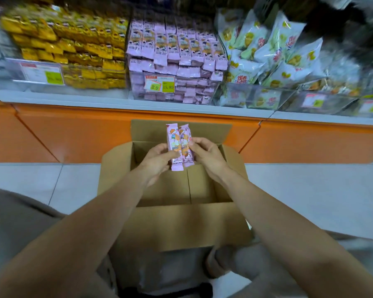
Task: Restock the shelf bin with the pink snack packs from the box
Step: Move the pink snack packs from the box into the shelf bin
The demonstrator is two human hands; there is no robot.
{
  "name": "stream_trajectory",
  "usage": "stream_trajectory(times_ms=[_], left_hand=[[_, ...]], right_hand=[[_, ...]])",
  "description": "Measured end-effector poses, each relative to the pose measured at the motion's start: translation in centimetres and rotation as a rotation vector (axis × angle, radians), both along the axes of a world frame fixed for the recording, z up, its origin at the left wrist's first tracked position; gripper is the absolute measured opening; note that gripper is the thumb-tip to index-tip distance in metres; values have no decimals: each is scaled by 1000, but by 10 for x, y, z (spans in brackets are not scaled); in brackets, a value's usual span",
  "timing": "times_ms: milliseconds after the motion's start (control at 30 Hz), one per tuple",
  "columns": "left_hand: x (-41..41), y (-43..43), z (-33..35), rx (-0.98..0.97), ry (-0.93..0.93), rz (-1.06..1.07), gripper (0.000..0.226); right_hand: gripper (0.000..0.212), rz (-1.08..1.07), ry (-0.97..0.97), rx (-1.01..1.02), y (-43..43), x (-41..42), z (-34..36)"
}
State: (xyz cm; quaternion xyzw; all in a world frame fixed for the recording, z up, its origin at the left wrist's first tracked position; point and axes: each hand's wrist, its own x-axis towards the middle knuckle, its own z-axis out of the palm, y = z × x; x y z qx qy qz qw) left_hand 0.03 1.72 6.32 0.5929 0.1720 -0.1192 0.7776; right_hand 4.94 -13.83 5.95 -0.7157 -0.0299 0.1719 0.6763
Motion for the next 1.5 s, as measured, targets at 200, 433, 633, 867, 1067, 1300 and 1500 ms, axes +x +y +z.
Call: stream_trajectory(times_ms=[200,433,633,867,1067,1300,1500], left_hand=[[-7,4,25,-41,-20,72,29],[-5,10,63,-53,-67,91,36],[7,16,100,-31,-95,182,30],[36,30,155,31,-213,200,36],[84,77,169,1010,-559,259,31],[139,133,139,1657,-578,-11,70],[152,143,114,1704,-705,82,62]], right_hand=[[50,36,-54,11,4,-10,29],[15,-55,-229,-52,16,-13,66],[55,78,-529,-286,30,-18,98],[59,-80,-756,-413,52,10,152],[58,-208,-696,-428,82,75,185],[64,-229,-652,-629,144,170,198],[54,-196,-648,-895,192,212,199]])
